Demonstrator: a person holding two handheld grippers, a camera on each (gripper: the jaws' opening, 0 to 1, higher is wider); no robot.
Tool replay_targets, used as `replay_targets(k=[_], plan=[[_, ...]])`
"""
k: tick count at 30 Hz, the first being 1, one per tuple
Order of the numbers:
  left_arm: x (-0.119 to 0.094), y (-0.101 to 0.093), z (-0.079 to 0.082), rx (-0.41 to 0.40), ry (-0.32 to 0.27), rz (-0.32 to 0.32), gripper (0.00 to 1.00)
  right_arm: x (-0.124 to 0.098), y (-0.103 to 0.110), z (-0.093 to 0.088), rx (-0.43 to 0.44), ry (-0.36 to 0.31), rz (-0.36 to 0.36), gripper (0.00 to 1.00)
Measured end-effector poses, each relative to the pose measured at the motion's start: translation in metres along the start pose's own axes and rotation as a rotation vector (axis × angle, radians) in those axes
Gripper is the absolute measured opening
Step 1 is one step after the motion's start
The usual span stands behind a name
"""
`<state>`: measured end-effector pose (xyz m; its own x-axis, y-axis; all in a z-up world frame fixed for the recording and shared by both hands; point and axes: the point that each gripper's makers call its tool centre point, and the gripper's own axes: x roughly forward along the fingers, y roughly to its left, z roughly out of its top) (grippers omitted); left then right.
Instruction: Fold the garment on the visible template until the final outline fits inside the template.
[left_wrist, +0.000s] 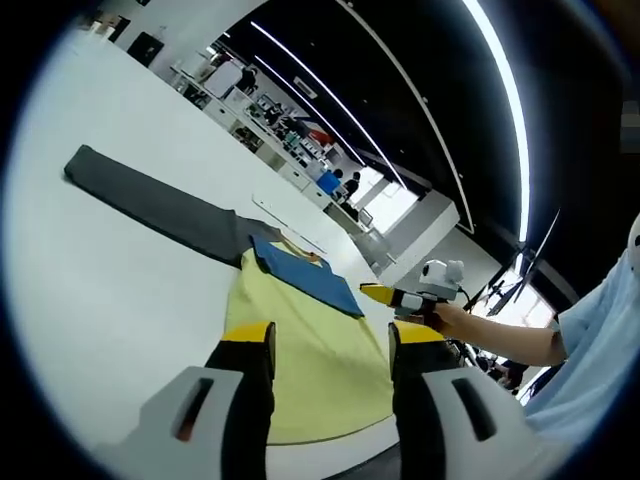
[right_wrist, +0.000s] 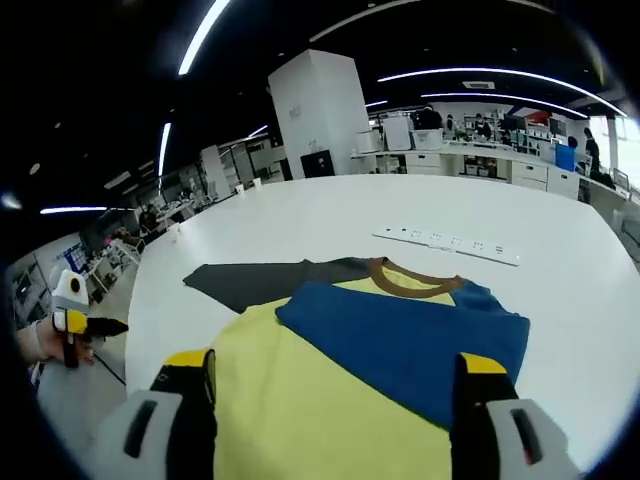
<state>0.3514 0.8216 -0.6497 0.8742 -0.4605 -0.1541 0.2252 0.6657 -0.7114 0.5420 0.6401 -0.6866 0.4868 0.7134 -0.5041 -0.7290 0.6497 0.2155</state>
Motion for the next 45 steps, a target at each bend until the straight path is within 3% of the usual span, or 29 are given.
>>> replay_targets(k=[5,15,22,28,29,32,33,34,35,36,38,40,45], plan=[[0.0,0.007,0.014,0.003,-0.014,0.006,0.42,-0.015,-0.009,-0.005,-0.006,0.002,-0.018,1.0],[-0.004,0.039,0.045,0.068,-0.022,0.062,0.43,-0.038,-0.024,-0.013,0.005,-0.005,-0.053,0.99],[-0.004,0.075,0.069,0.121,-0.026,0.142,0.43,-0.051,-0.026,-0.023,0.033,-0.001,-0.065,0.99],[-0.019,0.144,0.099,0.146,-0.078,0.355,0.42,-0.061,-0.036,-0.033,0.038,0.009,-0.091,0.98],[-0.026,0.16,0.106,0.148,-0.094,0.419,0.4,-0.064,-0.037,-0.033,0.043,0.002,-0.093,0.98],[-0.039,0.195,0.121,0.12,-0.144,0.519,0.36,-0.07,-0.037,-0.037,0.057,-0.002,-0.099,0.99],[-0.043,0.203,0.122,0.072,-0.151,0.546,0.36,-0.072,-0.038,-0.041,0.063,-0.005,-0.105,0.98],[-0.045,0.206,0.13,0.061,-0.199,0.551,0.37,-0.074,-0.037,-0.044,0.07,-0.003,-0.106,0.98],[-0.049,0.211,0.13,0.051,-0.206,0.573,0.37,-0.076,-0.037,-0.049,0.088,-0.001,-0.11,0.98],[-0.054,0.223,0.125,0.03,-0.175,0.617,0.36,-0.077,-0.037,-0.051,0.097,-0.002,-0.114,0.98],[-0.057,0.233,0.125,-0.013,-0.194,0.641,0.37,-0.081,-0.036,-0.057,0.113,0.005,-0.119,0.98],[-0.06,0.243,0.121,-0.019,-0.176,0.679,0.36,-0.084,-0.034,-0.062,0.12,0.01,-0.12,0.98],[-0.055,0.255,0.116,-0.069,-0.179,0.699,0.34,-0.088,-0.036,-0.072,0.148,0.031,-0.13,0.97]])
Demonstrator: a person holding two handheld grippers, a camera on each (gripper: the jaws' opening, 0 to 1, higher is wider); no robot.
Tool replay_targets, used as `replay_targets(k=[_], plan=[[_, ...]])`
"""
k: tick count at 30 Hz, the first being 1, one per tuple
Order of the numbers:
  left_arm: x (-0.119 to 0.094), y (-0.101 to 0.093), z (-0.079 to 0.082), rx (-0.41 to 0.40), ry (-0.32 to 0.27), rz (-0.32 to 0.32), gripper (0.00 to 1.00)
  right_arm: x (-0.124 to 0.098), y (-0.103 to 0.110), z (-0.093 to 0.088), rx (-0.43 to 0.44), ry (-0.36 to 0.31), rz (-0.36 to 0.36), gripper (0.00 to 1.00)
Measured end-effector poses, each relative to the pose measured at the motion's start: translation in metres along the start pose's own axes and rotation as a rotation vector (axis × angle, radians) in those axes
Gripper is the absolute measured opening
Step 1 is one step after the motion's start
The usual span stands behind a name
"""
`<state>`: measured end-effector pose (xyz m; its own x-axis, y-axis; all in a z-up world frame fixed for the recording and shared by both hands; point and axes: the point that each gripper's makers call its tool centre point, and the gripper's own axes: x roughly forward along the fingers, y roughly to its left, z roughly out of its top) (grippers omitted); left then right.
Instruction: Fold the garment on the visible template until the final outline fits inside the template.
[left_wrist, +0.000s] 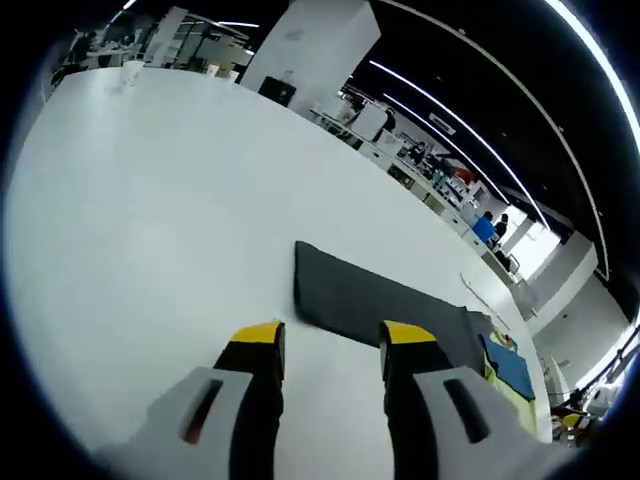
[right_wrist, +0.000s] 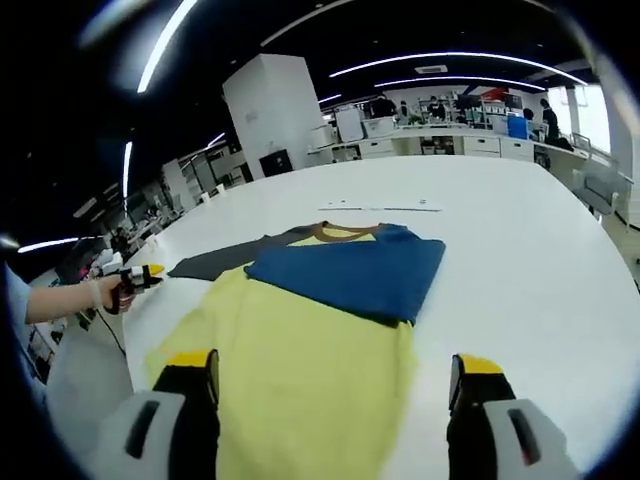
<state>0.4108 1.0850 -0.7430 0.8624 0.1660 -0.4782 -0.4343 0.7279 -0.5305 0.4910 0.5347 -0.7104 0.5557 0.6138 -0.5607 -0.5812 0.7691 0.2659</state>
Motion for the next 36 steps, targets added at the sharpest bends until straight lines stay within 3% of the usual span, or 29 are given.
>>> replay_targets(k=[7,20,26,28,30,33,36], plan=[[0.012,0.001,0.001,-0.001,-0.004,0.002,0.24,-0.003,-0.003,0.005,0.016,-0.009,-0.01,0.96],[0.023,0.014,0.005,-0.103,-0.013,0.04,0.02,-0.006,-0.007,-0.003,0.009,0.015,-0.017,0.95],[0.027,0.011,0.011,-0.131,-0.014,0.022,0.0,-0.009,-0.009,-0.009,0.019,0.015,-0.025,0.95],[0.028,0.004,0.018,-0.133,-0.03,-0.01,0.0,-0.01,-0.008,-0.01,0.019,0.013,-0.025,0.95],[0.032,-0.012,0.029,-0.138,-0.052,-0.097,0.0,-0.01,-0.007,-0.01,0.023,0.01,-0.023,0.95],[0.037,-0.042,0.039,-0.128,-0.057,-0.228,0.0,-0.009,-0.006,-0.01,0.021,0.008,-0.02,0.95],[0.036,-0.073,0.04,-0.096,-0.048,-0.291,0.0,-0.008,-0.005,-0.009,0.024,0.0,-0.015,0.95]])
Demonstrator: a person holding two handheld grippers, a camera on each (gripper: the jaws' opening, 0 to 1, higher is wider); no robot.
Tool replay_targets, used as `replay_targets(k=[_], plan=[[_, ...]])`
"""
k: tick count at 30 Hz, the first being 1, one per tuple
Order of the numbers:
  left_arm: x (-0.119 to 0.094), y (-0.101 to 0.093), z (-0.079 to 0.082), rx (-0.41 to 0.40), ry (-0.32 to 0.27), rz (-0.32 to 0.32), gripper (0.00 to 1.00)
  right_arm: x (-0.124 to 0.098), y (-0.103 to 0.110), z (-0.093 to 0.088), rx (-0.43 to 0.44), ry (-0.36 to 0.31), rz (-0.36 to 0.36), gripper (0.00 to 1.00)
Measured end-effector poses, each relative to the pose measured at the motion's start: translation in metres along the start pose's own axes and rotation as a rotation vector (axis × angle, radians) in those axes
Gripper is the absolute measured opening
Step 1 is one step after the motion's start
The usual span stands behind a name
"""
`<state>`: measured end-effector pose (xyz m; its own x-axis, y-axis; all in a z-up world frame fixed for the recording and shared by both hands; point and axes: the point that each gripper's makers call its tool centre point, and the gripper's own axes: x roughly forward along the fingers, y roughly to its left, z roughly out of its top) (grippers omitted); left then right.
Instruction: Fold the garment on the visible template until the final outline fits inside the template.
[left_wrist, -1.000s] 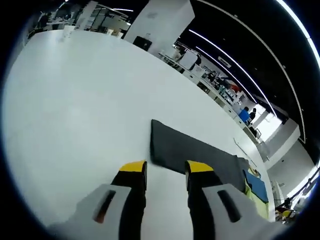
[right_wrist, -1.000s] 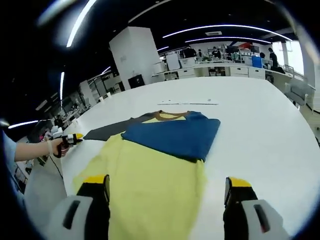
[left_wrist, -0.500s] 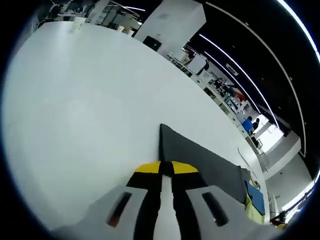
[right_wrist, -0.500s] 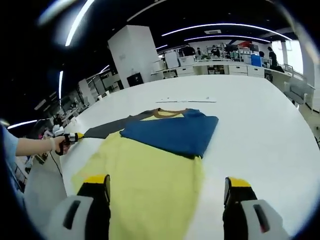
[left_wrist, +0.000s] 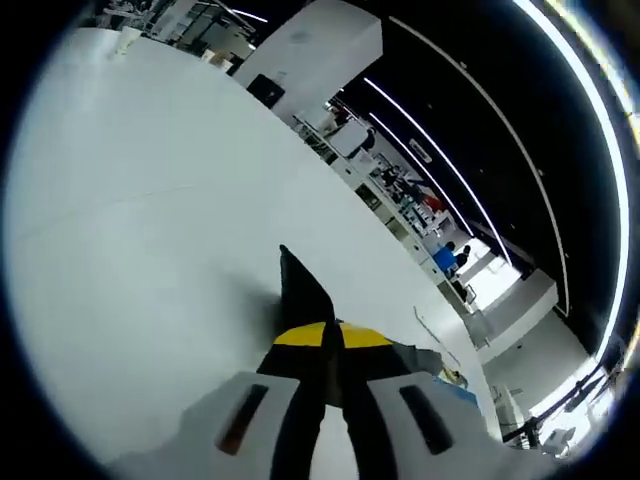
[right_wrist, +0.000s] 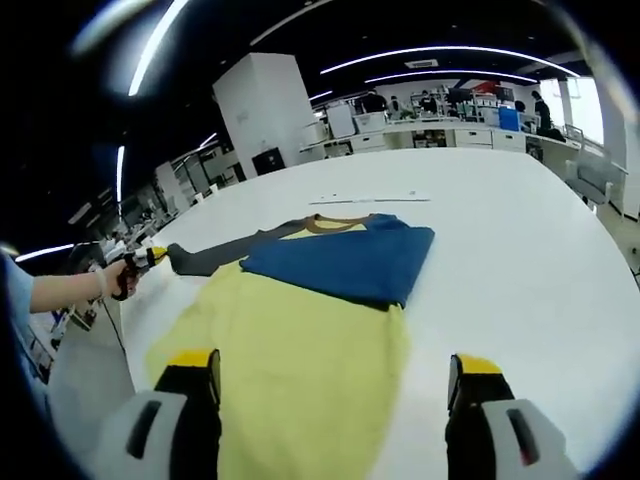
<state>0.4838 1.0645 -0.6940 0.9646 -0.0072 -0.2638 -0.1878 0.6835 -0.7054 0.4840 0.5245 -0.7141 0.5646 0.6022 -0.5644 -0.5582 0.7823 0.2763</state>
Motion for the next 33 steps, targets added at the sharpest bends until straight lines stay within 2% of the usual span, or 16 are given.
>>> replay_targets(k=[8,17,21,27,33], plan=[[0.023,-0.066,-0.006,0.005,0.012,-0.118,0.0,-0.004,0.001,0.0,0.013,-0.019,0.009,0.95],[0.045,-0.109,-0.02,-0.018,0.045,-0.201,0.0,-0.012,-0.007,-0.004,0.061,-0.045,-0.007,0.95],[0.055,-0.13,-0.027,-0.001,0.059,-0.235,0.0,-0.014,-0.009,-0.006,0.074,-0.053,-0.007,0.95],[0.074,-0.168,-0.045,0.005,0.101,-0.293,0.0,-0.017,-0.013,-0.01,0.099,-0.066,-0.01,0.94],[0.092,-0.205,-0.075,0.015,0.161,-0.335,0.0,-0.023,-0.018,-0.012,0.113,-0.082,-0.015,0.94]])
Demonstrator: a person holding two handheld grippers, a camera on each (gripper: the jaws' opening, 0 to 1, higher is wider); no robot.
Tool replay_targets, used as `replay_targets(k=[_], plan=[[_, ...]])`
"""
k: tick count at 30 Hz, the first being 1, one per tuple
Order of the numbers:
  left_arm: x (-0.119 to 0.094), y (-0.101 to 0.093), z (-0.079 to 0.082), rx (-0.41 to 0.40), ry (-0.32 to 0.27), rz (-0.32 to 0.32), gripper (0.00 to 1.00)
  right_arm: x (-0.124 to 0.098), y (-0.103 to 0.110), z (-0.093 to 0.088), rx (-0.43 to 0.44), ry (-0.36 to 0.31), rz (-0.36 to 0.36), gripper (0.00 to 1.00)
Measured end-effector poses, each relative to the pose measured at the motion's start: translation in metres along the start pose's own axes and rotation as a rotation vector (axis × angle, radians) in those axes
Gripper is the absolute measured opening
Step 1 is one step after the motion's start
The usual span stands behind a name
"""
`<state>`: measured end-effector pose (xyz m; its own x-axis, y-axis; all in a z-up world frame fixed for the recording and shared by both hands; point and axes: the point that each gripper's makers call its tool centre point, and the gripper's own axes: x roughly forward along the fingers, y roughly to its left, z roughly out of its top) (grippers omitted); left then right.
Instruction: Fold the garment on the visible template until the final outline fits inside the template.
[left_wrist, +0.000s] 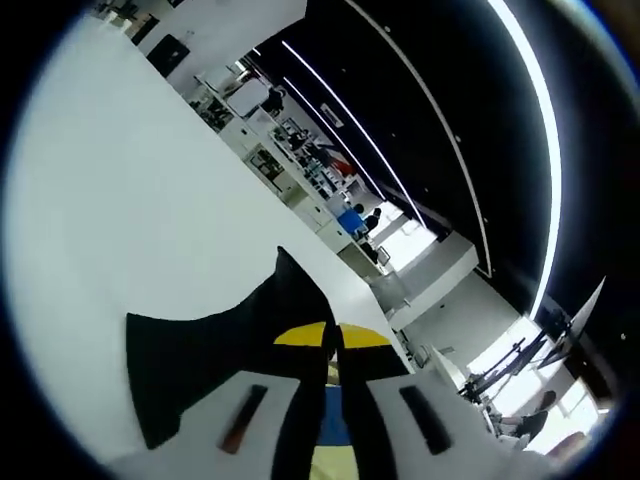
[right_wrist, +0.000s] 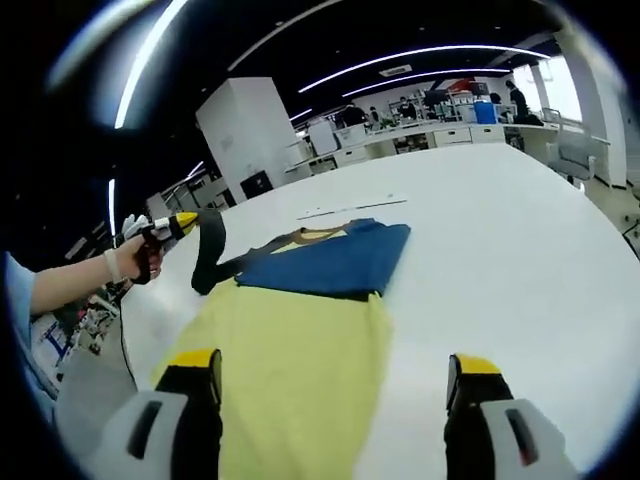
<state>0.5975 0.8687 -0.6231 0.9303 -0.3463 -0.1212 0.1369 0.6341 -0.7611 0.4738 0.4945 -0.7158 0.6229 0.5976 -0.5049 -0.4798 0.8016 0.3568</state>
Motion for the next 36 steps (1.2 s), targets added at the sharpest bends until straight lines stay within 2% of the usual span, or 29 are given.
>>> replay_targets(k=[4,9,14,20,23,31,36], plan=[[0.021,-0.011,-0.019,0.008,0.052,-0.011,0.0,-0.003,-0.004,-0.001,0.019,-0.012,-0.003,0.94],[0.036,-0.026,-0.039,-0.008,0.092,-0.024,0.0,-0.007,-0.005,-0.007,0.027,-0.016,0.001,0.94],[0.052,-0.04,-0.046,-0.013,0.111,-0.051,0.0,-0.009,-0.008,-0.012,0.055,-0.025,-0.004,0.94],[0.074,-0.078,-0.054,-0.009,0.116,-0.132,0.0,-0.01,-0.011,-0.019,0.075,-0.022,-0.007,0.93],[0.084,-0.091,-0.062,-0.016,0.126,-0.159,0.0,-0.011,-0.012,-0.019,0.087,-0.027,-0.007,0.93],[0.103,-0.129,-0.099,-0.055,0.178,-0.239,0.0,-0.012,-0.016,-0.024,0.1,-0.027,-0.018,0.92],[0.111,-0.141,-0.126,-0.053,0.231,-0.259,0.0,-0.013,-0.015,-0.027,0.107,-0.027,-0.015,0.92]])
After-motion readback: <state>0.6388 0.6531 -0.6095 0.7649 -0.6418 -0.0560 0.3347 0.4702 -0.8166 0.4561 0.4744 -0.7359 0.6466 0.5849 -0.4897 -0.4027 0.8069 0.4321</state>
